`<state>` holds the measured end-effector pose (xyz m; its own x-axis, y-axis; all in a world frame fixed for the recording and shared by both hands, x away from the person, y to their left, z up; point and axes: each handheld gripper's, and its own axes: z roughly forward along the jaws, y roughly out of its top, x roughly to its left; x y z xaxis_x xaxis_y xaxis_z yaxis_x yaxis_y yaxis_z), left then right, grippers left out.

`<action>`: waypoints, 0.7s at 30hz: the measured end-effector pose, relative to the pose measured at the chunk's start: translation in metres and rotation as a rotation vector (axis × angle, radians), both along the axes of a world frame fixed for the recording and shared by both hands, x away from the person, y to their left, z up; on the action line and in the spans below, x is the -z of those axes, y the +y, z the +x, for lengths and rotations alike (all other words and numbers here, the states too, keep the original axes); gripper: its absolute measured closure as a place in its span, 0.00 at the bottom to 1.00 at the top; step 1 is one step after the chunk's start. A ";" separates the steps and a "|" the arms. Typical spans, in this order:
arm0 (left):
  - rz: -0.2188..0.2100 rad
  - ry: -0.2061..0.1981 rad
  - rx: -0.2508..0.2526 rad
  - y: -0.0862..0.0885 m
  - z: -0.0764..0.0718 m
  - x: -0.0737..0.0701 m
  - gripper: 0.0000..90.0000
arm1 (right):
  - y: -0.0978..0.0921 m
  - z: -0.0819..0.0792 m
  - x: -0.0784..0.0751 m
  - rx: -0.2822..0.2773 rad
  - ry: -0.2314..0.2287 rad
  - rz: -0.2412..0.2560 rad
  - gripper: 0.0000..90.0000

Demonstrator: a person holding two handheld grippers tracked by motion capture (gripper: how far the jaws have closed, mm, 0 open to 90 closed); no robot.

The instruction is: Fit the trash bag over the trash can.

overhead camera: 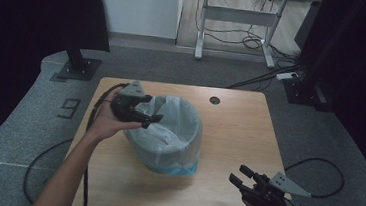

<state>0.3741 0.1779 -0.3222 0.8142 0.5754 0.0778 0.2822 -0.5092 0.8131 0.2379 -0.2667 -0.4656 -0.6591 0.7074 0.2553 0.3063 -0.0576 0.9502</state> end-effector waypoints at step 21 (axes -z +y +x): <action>-0.082 0.002 -0.186 0.118 -0.089 0.072 0.22 | -0.025 0.005 0.019 0.089 0.035 -0.003 0.45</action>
